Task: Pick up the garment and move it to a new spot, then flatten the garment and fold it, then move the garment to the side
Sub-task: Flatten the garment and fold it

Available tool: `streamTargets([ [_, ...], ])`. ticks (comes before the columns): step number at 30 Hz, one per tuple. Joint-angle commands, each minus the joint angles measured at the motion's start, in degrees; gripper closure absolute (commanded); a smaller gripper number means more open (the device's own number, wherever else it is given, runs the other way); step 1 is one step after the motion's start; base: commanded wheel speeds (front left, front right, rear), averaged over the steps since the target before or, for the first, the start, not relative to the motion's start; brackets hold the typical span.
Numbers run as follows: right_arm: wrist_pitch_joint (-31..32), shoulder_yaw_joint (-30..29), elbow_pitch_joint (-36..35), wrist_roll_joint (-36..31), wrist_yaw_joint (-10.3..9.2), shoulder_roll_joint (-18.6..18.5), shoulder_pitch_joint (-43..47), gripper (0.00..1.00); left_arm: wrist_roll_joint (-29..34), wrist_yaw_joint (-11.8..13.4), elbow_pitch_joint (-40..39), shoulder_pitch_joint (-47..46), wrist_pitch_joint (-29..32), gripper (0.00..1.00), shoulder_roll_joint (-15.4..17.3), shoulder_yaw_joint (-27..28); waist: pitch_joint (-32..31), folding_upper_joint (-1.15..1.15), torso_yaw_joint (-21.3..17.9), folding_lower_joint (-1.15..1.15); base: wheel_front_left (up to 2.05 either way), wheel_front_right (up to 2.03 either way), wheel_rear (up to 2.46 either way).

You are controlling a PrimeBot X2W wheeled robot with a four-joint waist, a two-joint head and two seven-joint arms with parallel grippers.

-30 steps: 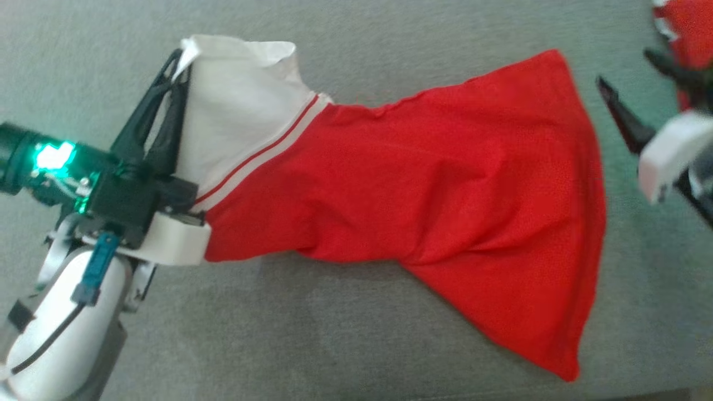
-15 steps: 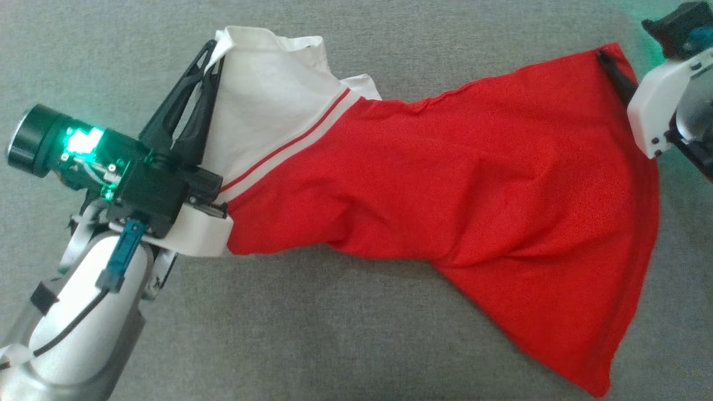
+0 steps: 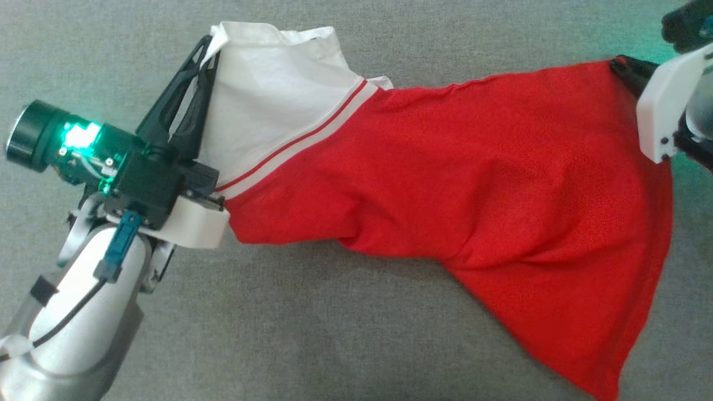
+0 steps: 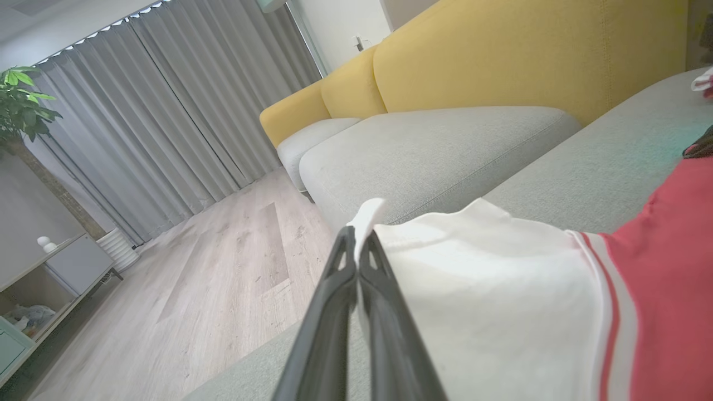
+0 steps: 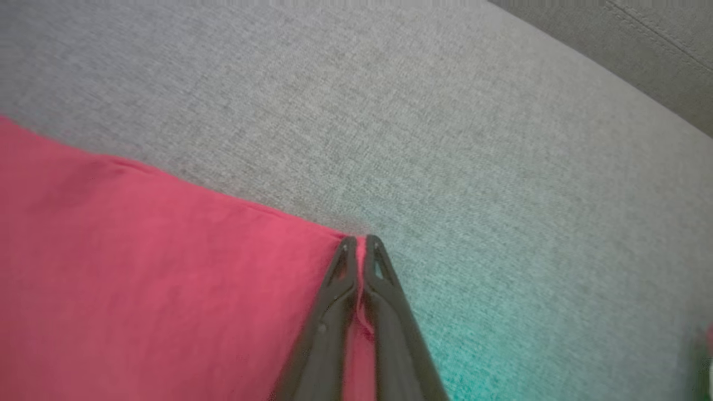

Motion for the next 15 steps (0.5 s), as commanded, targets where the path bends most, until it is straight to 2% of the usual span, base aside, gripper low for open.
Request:
streamTargets([
  [1, -1.7, 2.0, -0.8, 0.4, -0.01, -1.3, 2.7, 1.0, -0.6, 0.4, -1.2, -2.4, -0.5, 1.0, 1.8, 2.6, -0.7, 0.0, -0.2, 0.0, 0.0, 0.0, 0.0],
  [9, -19.4, 0.3, -0.5, -0.4, -0.01, -1.8, 0.1, 1.0, -0.8, -0.8, 1.1, -3.7, -1.9, 1.0, 4.6, 3.5, -6.2, 0.0, -2.7, 0.0, 0.0, 0.0, 0.0],
  [15, -28.1, -1.6, -0.8, -1.8, -0.01, -2.4, -0.9, 1.0, -1.1, -2.4, 0.9, -6.0, -1.5, 1.0, 7.8, 4.9, -12.5, 0.0, -5.3, 0.0, 0.0, 0.0, 0.0],
])
